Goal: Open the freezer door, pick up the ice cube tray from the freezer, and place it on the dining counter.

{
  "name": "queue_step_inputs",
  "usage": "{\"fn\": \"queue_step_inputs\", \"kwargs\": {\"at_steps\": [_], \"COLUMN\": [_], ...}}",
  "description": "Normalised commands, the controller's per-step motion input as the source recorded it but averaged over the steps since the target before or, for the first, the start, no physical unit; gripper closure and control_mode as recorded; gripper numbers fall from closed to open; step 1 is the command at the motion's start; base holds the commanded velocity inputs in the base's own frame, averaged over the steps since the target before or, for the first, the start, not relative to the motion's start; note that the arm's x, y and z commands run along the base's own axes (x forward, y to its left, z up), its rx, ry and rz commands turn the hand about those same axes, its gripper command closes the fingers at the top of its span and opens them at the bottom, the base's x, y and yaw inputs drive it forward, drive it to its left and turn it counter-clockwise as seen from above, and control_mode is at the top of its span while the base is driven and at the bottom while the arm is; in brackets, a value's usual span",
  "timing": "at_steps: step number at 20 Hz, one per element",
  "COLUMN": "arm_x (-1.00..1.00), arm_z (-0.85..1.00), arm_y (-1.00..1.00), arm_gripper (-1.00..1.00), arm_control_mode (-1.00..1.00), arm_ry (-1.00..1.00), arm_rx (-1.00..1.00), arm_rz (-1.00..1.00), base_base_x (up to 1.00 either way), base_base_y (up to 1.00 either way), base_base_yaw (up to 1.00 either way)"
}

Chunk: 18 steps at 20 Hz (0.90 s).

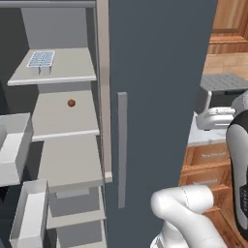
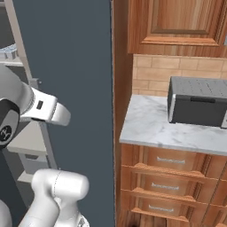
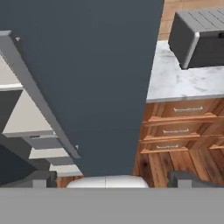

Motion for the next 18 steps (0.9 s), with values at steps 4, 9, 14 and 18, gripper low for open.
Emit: {"fn": "queue_step_inputs", "kwargs": {"at_steps": [4,9,14,18], "arm_x": [0.00,0.00,0.00,0.00], "arm_z": [0.00,0.00,0.00,0.00], "arm_y": [0.00,0.00,0.00,0.00], "arm_gripper": [-1.00,-1.00,-1.00,-1.00], "arm_control_mode": [1.00,1.00,1.00,1.00], "arm_ry": [0.00,0.00,0.00,0.00], "arm_rx": [0.00,0.00,0.00,0.00], "arm_rz": [0.00,0.00,0.00,0.00], "base_base_x": [-0.07,0.09,0.45,0.49], "base_base_y": [0.97,0.54,0.00,0.00], "base_base_yaw": [0.07,0.17,0.21,0.24]}}
